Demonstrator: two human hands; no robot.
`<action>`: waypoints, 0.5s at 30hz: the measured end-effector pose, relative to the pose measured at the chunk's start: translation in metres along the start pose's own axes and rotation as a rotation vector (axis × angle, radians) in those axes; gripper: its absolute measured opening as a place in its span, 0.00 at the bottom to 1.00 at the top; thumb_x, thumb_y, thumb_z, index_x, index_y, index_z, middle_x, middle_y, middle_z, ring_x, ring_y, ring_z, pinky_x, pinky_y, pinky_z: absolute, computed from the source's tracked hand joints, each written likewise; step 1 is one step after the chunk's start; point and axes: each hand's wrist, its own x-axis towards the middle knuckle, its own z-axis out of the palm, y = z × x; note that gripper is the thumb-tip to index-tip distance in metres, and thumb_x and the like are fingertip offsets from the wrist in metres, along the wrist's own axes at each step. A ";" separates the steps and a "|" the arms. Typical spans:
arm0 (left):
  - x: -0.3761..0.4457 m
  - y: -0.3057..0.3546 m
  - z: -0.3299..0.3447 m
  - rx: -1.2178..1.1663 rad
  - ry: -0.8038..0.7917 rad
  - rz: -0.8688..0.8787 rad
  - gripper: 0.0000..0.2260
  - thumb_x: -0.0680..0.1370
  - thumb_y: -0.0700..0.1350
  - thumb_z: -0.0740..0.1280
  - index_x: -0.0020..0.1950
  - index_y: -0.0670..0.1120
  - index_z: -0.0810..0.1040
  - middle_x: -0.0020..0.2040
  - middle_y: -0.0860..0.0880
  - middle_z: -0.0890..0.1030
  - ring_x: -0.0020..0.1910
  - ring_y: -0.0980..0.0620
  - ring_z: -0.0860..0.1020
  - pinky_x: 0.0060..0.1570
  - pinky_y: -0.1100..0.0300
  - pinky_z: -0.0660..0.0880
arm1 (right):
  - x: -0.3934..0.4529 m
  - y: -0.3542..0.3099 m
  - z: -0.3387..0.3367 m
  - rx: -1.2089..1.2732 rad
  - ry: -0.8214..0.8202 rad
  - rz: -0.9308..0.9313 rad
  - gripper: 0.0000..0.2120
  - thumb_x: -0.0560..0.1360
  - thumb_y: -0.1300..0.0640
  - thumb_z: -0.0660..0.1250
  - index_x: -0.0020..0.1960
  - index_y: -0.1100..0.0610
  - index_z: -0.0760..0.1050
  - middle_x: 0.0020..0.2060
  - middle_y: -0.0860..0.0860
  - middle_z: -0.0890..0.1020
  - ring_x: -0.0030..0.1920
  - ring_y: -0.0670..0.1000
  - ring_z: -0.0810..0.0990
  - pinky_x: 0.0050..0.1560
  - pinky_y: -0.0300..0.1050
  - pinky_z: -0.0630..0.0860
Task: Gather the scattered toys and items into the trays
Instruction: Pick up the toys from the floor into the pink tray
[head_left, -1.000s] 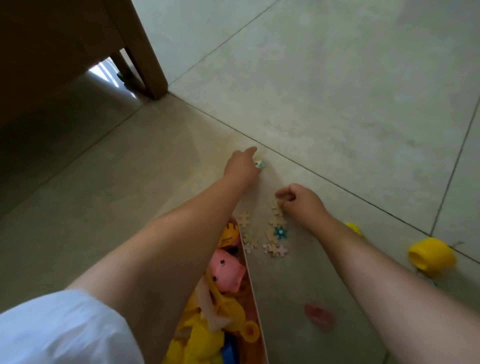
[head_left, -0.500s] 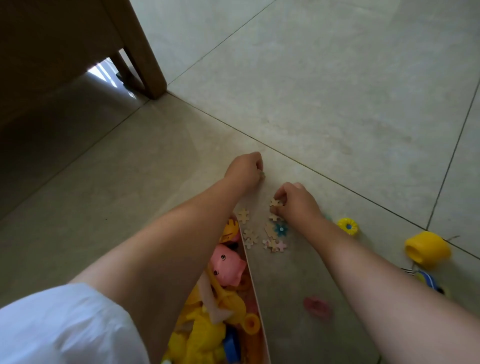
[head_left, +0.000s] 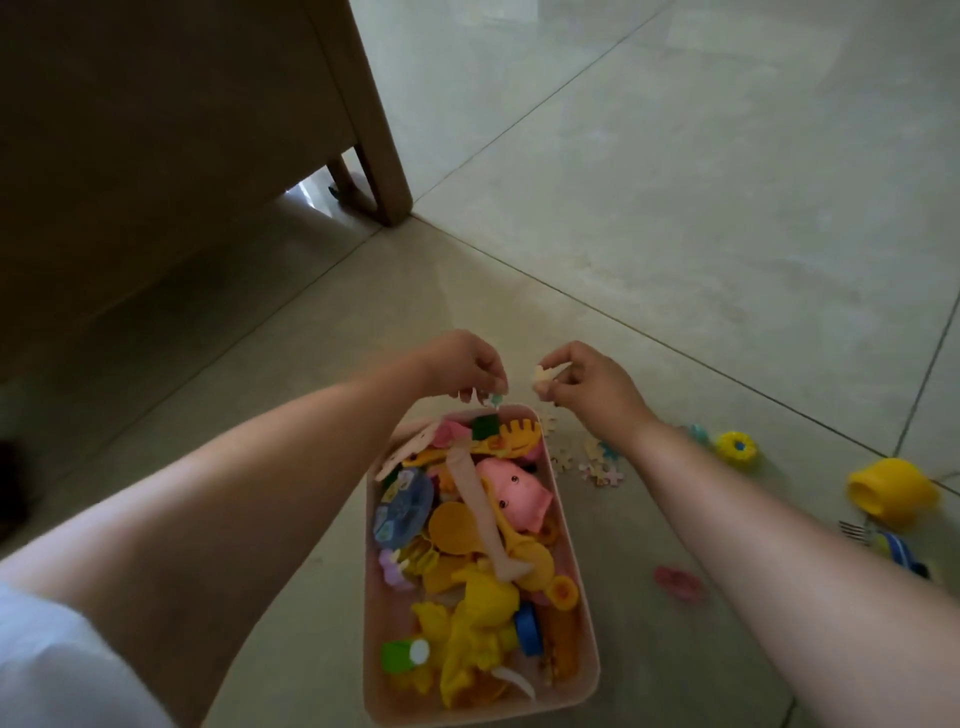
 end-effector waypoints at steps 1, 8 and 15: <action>-0.009 -0.001 -0.003 0.046 -0.044 -0.012 0.05 0.76 0.44 0.69 0.50 0.46 0.83 0.37 0.51 0.81 0.31 0.56 0.75 0.31 0.65 0.72 | -0.005 -0.010 0.005 0.009 -0.042 -0.031 0.08 0.73 0.55 0.72 0.50 0.52 0.76 0.35 0.51 0.82 0.37 0.48 0.80 0.39 0.42 0.72; -0.025 0.000 0.002 0.131 -0.056 -0.016 0.05 0.75 0.49 0.69 0.46 0.52 0.84 0.42 0.51 0.82 0.41 0.50 0.78 0.42 0.57 0.75 | -0.014 -0.017 0.003 -0.104 -0.087 -0.074 0.08 0.78 0.52 0.65 0.47 0.52 0.82 0.39 0.46 0.83 0.39 0.42 0.79 0.44 0.42 0.76; -0.002 0.027 0.025 0.073 0.136 0.037 0.06 0.77 0.45 0.69 0.51 0.47 0.84 0.46 0.52 0.82 0.46 0.52 0.79 0.46 0.60 0.74 | -0.008 0.037 -0.026 -0.277 0.096 0.144 0.05 0.77 0.58 0.65 0.51 0.51 0.78 0.45 0.50 0.80 0.48 0.53 0.80 0.46 0.42 0.73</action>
